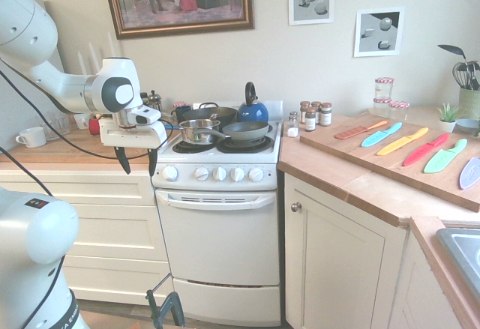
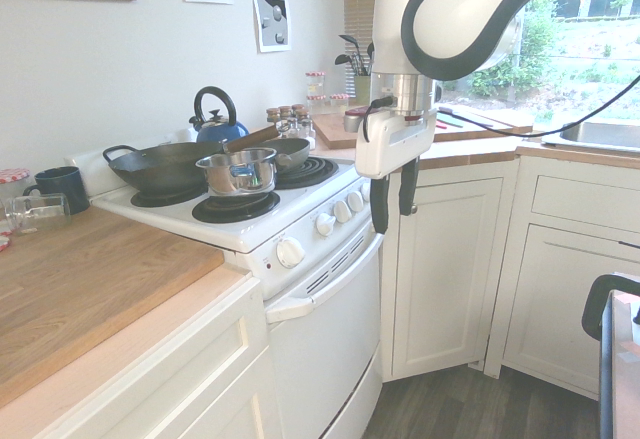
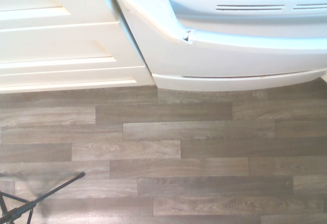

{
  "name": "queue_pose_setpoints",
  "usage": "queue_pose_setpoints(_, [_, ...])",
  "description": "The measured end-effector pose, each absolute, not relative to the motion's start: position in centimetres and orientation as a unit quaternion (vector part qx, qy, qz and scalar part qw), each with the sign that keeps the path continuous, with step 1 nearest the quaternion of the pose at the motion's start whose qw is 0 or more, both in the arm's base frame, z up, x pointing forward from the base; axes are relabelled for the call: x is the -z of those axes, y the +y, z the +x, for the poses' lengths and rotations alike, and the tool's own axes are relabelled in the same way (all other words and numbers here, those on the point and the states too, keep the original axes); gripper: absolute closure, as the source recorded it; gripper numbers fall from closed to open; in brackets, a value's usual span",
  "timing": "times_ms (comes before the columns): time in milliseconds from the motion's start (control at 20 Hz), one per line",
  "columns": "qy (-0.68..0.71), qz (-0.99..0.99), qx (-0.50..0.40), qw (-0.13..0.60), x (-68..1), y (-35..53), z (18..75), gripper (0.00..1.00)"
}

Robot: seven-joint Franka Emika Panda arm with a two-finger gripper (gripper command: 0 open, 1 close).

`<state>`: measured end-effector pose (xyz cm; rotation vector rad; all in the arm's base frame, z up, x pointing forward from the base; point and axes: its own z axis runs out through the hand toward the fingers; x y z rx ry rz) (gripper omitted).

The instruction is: Open the oven

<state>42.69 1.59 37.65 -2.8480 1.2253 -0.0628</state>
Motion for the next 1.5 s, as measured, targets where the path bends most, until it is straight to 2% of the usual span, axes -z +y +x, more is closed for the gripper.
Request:
queue_pose_setpoints(300, [0.416,-0.909,0.025,0.014,-35.6,-1.5,43.5,0.0])
queue_pose_setpoints(500, [0.419,-0.907,0.026,-0.009,-28.8,-4.7,45.5,0.0])
queue_pose_setpoints(800, [0.433,-0.9,0.05,0.008,-21.6,-7.5,50.7,0.0])
queue_pose_setpoints(1050, [0.423,-0.903,0.08,0.023,-19.6,-6.8,54.3,0.0])
queue_pose_setpoints(1350, [0.392,-0.914,0.101,0.024,-20.1,-6.2,57.3,0.0])
queue_pose_setpoints(1500, [0.348,-0.934,0.082,0.011,-20.1,-5.9,57.4,0.0])
